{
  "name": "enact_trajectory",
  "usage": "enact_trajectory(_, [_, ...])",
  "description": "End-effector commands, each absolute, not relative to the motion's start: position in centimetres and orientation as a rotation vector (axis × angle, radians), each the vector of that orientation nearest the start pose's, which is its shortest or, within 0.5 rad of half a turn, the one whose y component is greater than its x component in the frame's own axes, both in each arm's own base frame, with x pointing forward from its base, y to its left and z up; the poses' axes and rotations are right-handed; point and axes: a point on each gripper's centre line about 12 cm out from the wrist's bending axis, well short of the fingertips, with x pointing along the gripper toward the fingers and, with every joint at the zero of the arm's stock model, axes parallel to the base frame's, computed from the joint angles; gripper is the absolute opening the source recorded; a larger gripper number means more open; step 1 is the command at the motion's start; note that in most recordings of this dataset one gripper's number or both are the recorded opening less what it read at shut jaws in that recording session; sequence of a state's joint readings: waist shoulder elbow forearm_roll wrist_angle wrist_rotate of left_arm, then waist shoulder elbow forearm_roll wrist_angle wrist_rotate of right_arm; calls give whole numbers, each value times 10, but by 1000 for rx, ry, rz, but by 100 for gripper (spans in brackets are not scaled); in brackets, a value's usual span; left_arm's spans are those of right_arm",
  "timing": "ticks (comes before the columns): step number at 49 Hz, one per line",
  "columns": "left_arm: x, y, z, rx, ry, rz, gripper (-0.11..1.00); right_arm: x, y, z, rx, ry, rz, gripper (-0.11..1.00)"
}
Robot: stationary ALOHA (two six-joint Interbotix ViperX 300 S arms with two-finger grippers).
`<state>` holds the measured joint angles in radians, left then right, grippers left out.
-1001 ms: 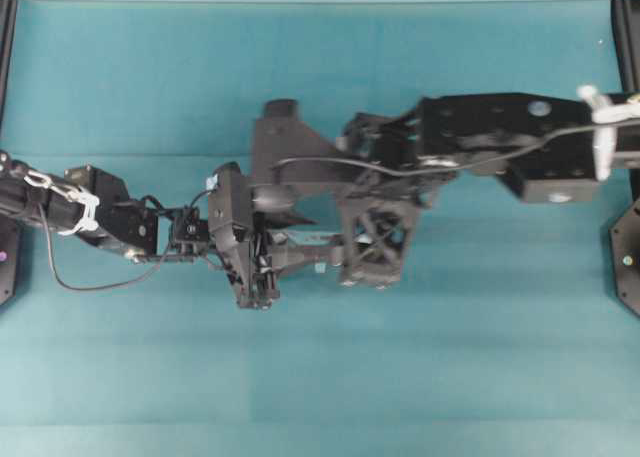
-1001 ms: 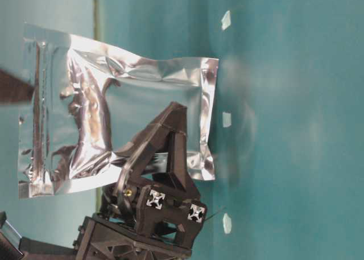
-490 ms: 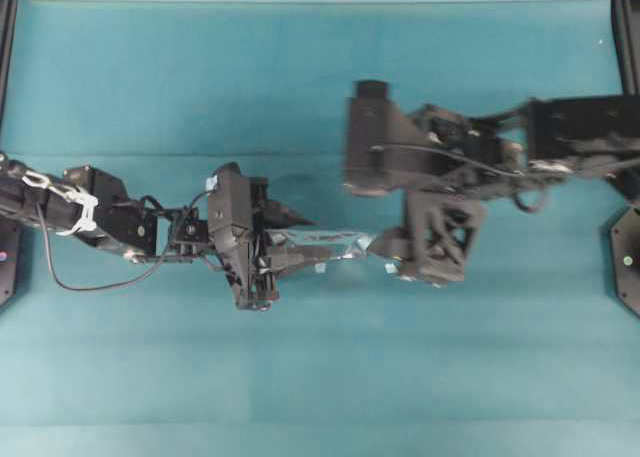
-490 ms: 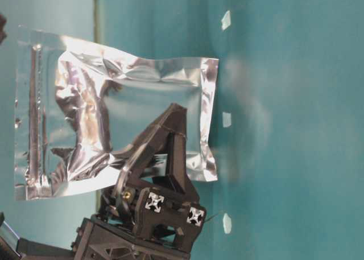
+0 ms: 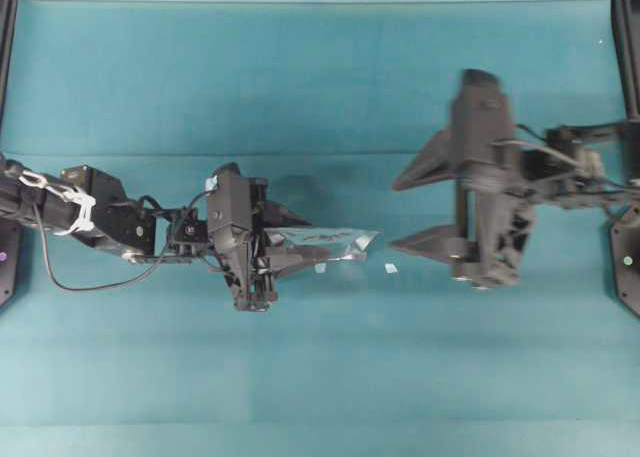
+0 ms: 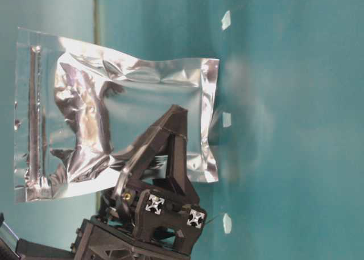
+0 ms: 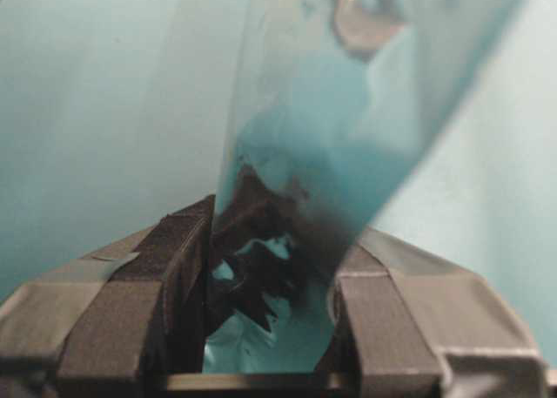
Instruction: Hand over the silver zip bag and make it stand upright.
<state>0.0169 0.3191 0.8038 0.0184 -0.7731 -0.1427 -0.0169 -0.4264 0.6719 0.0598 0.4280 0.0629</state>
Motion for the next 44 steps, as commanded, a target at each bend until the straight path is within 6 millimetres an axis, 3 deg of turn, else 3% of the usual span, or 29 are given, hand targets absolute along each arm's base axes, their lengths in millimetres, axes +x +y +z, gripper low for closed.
enact_trajectory(1, [393, 3, 86, -132, 340, 19, 31, 305, -2, 286, 135, 617, -32, 93])
enact_trajectory(12, [392, 3, 85, -131, 346, 19, 29, 293, -2, 281, 135, 571, -33, 92])
enact_trajectory(44, [393, 3, 85, -129, 360, 20, 29, 295, -2, 276, 139, 559, -33, 92])
